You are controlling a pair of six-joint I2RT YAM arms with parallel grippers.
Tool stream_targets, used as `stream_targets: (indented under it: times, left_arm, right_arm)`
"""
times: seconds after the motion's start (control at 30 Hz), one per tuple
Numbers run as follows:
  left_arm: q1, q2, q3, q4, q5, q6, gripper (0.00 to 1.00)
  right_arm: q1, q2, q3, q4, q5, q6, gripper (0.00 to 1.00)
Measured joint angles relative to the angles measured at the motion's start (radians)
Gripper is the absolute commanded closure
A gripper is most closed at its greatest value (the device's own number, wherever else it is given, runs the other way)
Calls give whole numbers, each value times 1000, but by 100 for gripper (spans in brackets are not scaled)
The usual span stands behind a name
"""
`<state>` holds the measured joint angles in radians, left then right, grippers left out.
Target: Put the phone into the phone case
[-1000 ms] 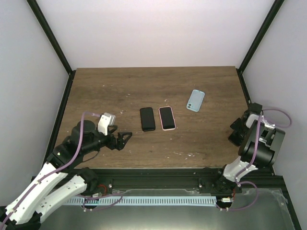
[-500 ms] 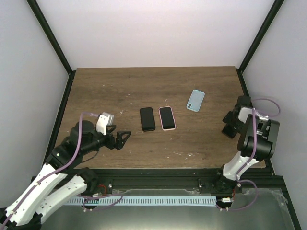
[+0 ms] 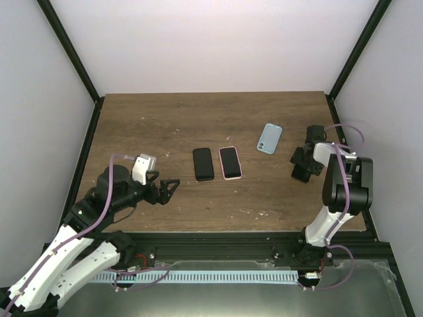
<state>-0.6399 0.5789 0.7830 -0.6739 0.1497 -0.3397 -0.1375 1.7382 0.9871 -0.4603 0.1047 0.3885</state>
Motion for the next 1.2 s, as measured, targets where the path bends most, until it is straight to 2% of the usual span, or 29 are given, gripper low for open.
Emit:
stream_targets:
  times: [0.27, 0.63, 0.87, 1.2]
  left_arm:
    - [1, 16, 0, 0, 0, -1, 1]
    - [7, 54, 0, 0, 1, -5, 2]
    - [16, 59, 0, 0, 2, -5, 2]
    - [25, 62, 0, 0, 1, -5, 2]
  right_arm:
    - [5, -3, 2, 1, -17, -10, 41]
    - [51, -14, 29, -2, -151, -6, 45]
    - [92, -5, 143, 2, -224, 17, 45]
    - [176, 100, 318, 27, -235, 61, 45]
